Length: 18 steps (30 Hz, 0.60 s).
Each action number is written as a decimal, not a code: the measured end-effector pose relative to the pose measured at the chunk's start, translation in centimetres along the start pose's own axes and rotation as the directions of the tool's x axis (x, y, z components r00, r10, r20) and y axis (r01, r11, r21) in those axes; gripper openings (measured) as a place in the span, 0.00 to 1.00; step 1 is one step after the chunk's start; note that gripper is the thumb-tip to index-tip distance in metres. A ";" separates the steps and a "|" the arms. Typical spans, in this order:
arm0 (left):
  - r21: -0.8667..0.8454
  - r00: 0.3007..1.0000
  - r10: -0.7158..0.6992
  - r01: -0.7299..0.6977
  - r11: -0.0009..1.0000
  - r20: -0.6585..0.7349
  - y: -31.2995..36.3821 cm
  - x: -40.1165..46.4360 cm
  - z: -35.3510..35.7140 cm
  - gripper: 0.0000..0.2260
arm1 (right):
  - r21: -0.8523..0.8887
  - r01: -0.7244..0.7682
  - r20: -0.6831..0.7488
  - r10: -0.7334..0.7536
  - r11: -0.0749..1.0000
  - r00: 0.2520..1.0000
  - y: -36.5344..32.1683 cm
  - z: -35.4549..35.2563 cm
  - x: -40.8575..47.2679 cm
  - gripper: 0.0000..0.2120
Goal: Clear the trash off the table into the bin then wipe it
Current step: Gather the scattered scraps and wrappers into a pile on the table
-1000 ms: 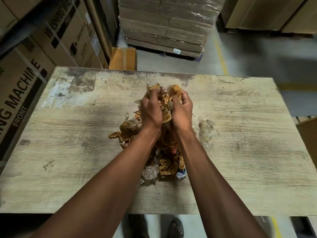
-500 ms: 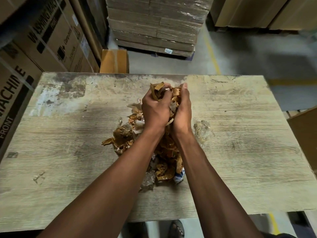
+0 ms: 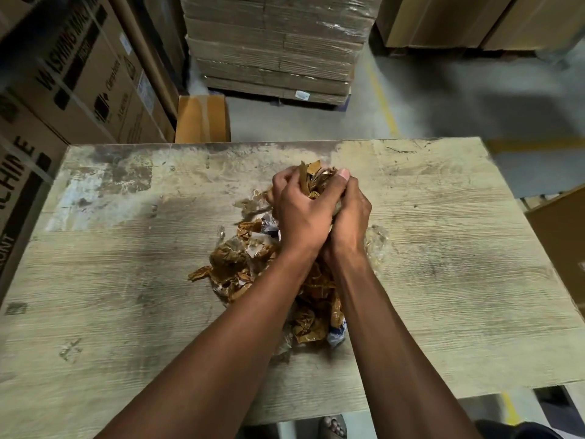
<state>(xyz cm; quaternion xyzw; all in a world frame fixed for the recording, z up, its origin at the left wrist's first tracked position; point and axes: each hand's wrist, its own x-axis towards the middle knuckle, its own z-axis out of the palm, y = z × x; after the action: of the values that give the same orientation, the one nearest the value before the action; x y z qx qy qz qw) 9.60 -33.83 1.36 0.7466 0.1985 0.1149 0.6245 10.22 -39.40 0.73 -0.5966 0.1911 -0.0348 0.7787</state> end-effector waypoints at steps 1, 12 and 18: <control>0.031 1.000 0.015 -0.015 0.999 0.002 -0.1 0.0 0.0 0.24 | 0.021 0.002 -0.008 -0.002 1.000 1.000 0.1 0.1 0.0 0.18; -0.134 1.000 0.004 -0.003 0.991 0.013 1.0 0.0 0.5 0.11 | 0.163 0.002 -0.010 0.000 0.987 1.000 0.5 0.1 1.8 0.18; -0.241 0.994 -0.028 0.053 0.969 0.105 1.4 -0.4 2.6 0.04 | 0.228 -0.004 0.054 -0.008 0.974 0.999 -0.3 -2.2 2.4 0.25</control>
<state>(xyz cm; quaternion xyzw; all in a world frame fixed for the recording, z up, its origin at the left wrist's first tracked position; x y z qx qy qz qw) 10.51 -36.48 2.23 0.6651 0.1664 0.0877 0.7227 11.78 -42.20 -0.11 -0.5041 0.1640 -0.0411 0.8470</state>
